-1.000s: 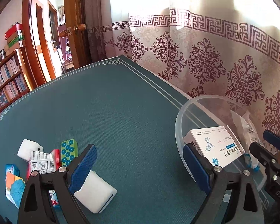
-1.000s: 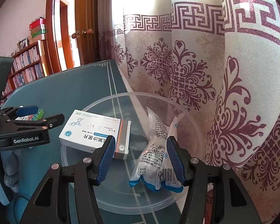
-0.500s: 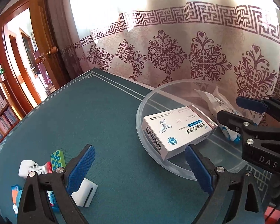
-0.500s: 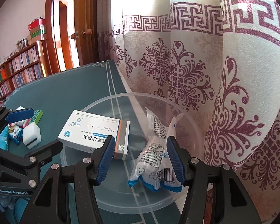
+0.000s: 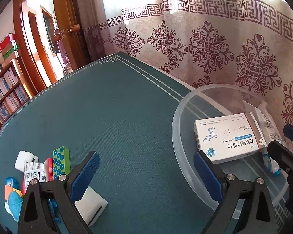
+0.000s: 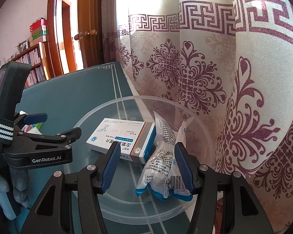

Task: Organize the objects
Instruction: 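Move both tools back over the pile toward the white sponge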

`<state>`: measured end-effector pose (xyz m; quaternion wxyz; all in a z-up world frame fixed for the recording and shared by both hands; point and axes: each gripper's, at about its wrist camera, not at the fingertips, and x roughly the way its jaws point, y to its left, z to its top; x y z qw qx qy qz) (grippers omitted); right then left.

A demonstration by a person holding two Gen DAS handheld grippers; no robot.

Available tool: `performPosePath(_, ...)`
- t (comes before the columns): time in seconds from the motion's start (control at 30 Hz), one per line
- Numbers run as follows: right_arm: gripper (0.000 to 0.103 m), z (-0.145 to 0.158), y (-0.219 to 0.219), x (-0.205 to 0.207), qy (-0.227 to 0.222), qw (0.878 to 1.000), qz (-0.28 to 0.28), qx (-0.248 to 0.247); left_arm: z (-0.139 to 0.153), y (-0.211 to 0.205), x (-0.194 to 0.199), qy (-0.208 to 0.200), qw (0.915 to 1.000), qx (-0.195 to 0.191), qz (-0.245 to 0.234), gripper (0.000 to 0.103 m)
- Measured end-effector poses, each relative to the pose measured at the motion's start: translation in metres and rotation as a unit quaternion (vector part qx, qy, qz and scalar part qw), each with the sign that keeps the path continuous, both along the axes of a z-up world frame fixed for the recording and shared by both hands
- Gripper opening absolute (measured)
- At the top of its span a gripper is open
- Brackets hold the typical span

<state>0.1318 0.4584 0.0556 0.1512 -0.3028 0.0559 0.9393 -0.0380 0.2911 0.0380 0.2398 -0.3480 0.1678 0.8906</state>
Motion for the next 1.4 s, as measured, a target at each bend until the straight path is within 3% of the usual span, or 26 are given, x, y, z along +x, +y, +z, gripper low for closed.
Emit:
performPosePath(0.23,0.059,0.002,-0.009,0.003,0.009,1.000,0.017,0.000,0.010,-0.017,0.010,-0.004,0.9997,0.022,0.004,0.100)
performPosePath(0.67,0.059,-0.001,-0.051,0.001,0.013,0.997,0.079,0.010,0.029,-0.076,0.016,-0.005,0.9965,0.064,0.053,0.101)
performPosePath(1.4,0.064,0.005,-0.125,-0.028,0.010,0.982,0.187,0.004,0.039,-0.198,0.026,0.039,0.9806,0.055,0.184,0.102)
